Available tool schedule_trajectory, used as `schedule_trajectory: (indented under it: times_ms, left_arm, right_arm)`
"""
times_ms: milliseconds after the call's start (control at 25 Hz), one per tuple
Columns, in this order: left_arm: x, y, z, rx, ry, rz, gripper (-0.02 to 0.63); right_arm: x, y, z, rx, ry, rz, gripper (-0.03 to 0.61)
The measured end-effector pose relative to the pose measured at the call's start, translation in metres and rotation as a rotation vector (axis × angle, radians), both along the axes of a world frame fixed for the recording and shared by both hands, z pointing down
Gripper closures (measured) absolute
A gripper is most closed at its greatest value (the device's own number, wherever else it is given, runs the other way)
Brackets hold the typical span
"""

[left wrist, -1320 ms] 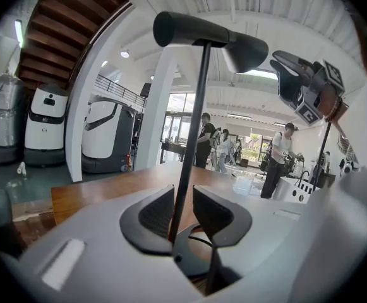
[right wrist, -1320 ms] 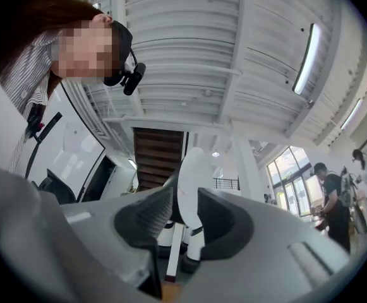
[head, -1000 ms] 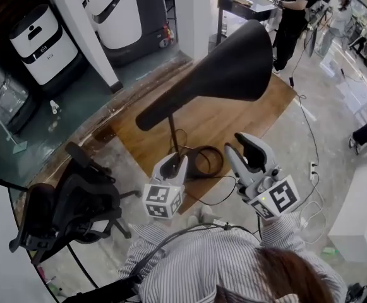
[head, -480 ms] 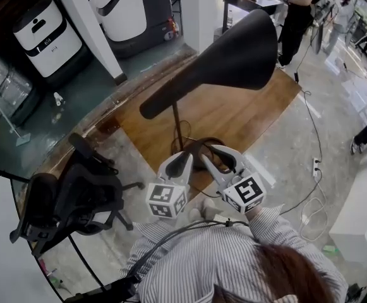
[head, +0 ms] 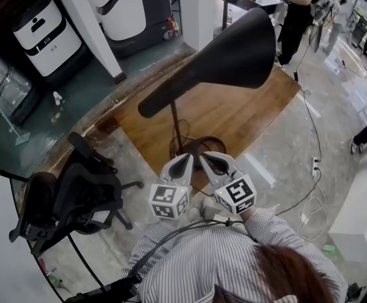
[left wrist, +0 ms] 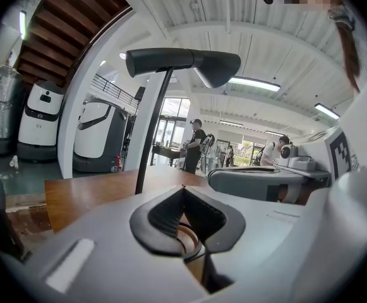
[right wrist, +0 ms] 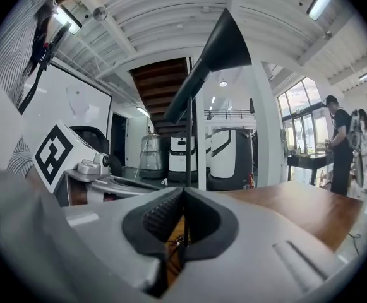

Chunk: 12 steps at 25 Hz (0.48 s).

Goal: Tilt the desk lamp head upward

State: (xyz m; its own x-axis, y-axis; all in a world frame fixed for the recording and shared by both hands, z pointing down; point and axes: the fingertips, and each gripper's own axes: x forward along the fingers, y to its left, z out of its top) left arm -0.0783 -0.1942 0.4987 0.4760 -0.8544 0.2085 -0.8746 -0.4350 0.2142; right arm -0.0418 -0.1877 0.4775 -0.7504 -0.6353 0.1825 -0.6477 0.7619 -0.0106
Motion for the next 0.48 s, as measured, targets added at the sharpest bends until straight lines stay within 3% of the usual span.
schedule_trajectory:
  times_ms: [480]
  left_arm:
    - [-0.0022, 0.0021, 0.0055, -0.021, 0.014, -0.023, 0.607]
  right_arm:
    - [0.0001, 0.0001, 0.0054, -0.017, 0.005, -0.006, 0.577]
